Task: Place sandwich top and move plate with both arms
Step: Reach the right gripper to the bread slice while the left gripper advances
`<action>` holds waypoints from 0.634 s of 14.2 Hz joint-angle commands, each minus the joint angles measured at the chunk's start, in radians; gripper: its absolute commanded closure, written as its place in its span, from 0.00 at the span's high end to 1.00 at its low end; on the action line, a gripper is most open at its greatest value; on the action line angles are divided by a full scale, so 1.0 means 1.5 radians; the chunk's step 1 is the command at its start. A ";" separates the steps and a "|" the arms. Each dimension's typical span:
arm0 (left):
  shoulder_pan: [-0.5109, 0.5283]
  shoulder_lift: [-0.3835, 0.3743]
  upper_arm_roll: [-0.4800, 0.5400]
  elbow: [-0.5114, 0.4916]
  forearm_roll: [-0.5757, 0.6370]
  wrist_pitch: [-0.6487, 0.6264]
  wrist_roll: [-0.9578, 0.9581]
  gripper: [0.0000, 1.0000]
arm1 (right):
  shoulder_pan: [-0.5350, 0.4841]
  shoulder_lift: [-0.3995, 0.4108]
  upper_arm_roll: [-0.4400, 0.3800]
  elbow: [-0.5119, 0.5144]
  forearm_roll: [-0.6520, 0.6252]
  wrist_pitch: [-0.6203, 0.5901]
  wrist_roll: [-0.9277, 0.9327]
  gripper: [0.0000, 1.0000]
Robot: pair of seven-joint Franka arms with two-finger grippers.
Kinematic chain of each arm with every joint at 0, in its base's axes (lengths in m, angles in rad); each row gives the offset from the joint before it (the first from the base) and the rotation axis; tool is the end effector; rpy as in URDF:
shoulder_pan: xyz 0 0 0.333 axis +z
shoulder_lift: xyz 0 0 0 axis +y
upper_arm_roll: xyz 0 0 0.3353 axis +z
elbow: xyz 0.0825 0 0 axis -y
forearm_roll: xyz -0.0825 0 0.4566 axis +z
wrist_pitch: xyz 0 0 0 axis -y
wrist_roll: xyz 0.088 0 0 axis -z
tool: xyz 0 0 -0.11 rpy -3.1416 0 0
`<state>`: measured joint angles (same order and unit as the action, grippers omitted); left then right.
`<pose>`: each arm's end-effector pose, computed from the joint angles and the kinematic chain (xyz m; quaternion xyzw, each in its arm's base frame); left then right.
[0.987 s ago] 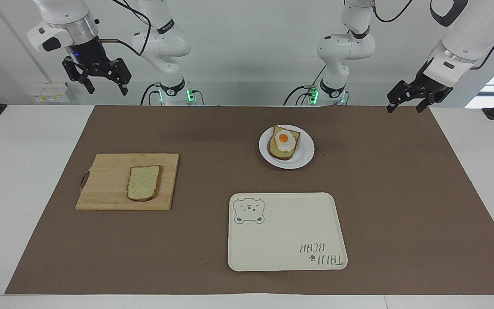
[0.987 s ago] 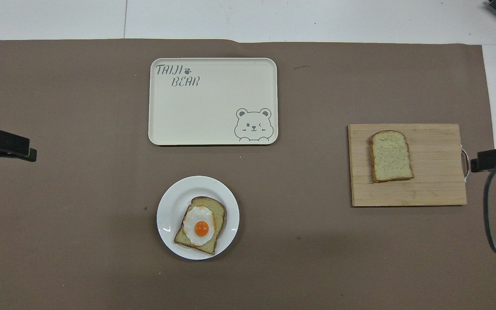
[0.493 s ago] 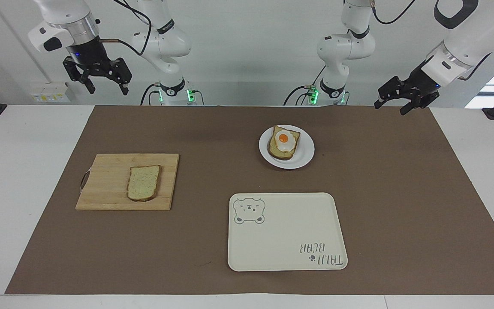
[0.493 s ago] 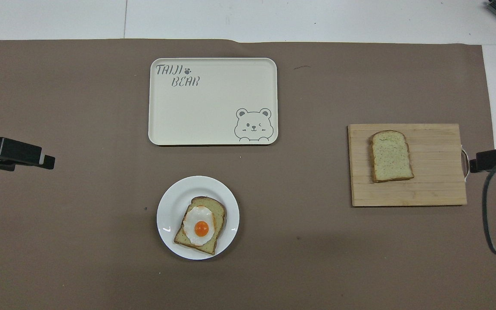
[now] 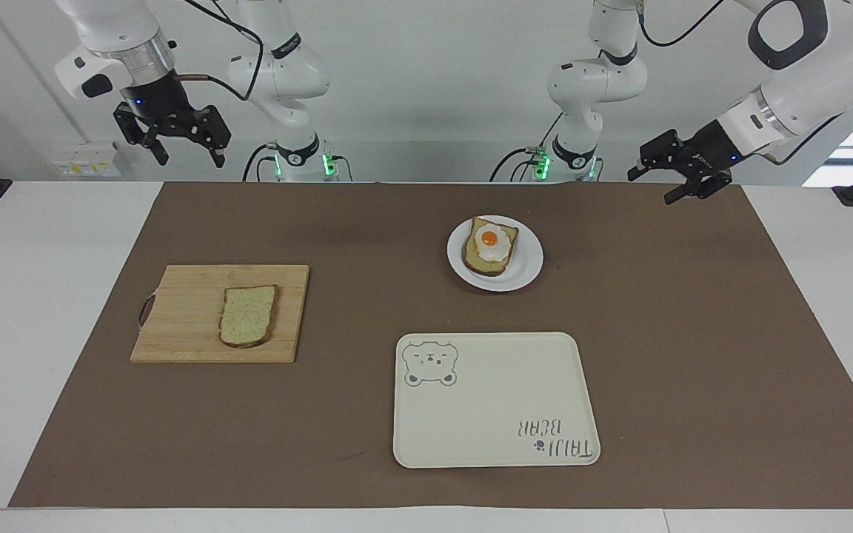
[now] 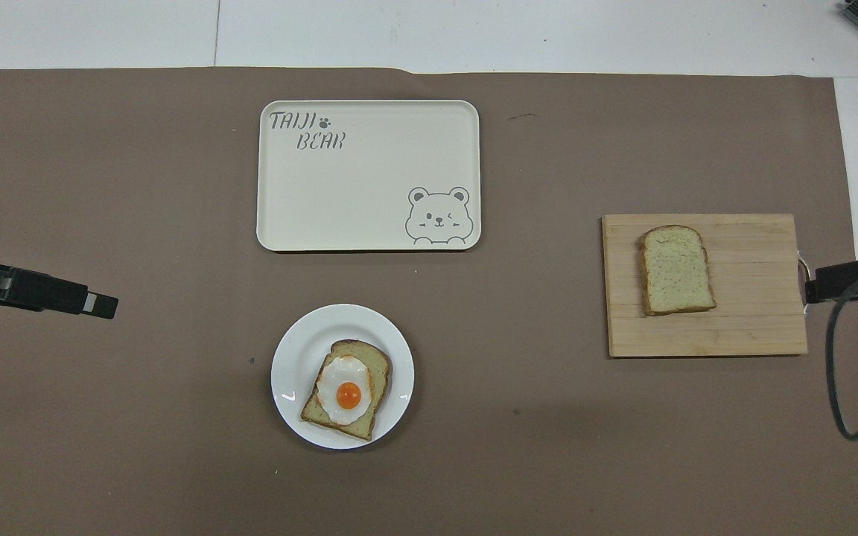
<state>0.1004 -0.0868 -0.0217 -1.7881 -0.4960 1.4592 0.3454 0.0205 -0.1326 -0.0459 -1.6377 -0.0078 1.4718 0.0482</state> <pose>0.5802 -0.0115 0.5828 0.9543 -0.1255 -0.0630 0.2637 0.5717 -0.0173 0.6756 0.9992 -0.0369 -0.0167 0.0011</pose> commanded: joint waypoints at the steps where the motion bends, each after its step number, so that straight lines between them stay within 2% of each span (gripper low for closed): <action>1: 0.015 -0.037 -0.002 -0.065 -0.032 0.006 0.044 1.00 | -0.005 -0.011 0.004 -0.032 0.001 0.018 -0.023 1.00; 6: 0.011 -0.040 -0.002 -0.114 -0.062 0.054 0.076 1.00 | -0.012 0.000 0.002 -0.126 0.039 0.156 -0.095 1.00; 9: 0.005 -0.042 -0.003 -0.152 -0.084 0.100 0.083 1.00 | -0.012 0.045 0.002 -0.141 0.048 0.207 -0.109 1.00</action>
<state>0.1106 -0.1080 -0.0271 -1.9334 -0.5869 1.5522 0.4417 0.0198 -0.0974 -0.0473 -1.8279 0.0302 1.7327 -0.0668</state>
